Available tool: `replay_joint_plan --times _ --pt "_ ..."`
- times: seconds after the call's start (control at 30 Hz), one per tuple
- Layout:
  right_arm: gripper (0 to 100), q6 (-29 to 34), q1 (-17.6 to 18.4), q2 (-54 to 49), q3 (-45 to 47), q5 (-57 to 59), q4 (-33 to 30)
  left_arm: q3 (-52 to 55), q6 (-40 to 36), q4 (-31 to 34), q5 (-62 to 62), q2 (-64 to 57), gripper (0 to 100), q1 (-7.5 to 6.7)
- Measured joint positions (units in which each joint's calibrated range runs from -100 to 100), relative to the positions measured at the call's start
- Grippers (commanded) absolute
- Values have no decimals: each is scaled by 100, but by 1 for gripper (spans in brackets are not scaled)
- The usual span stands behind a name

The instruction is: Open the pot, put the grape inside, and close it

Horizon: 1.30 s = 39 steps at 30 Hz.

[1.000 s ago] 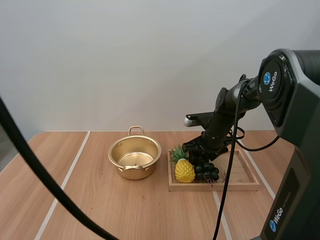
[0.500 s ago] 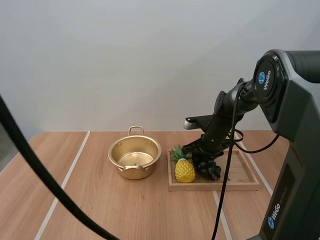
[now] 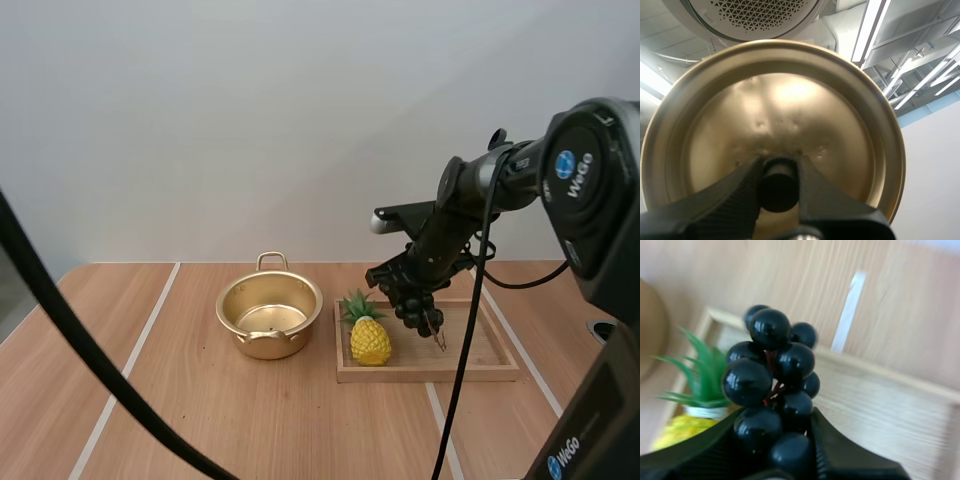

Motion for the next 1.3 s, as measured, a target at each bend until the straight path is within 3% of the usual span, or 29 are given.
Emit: replay_joint_plan --times 0.27,0.53,1.07,1.3 --pt "0 -63 0 -1462 -101 83 0 0 0 0 0 0 0 0" --pt "0 -691 112 -2058 -656 706 224 0 0 0 -36 0 0 0" --pt "0 -764 1516 -1980 -1290 535 447 0 0 0 -53 8 0 0" --pt "0 -740 1856 -1205 -1309 175 478 0 0 0 -53 8 0 0"
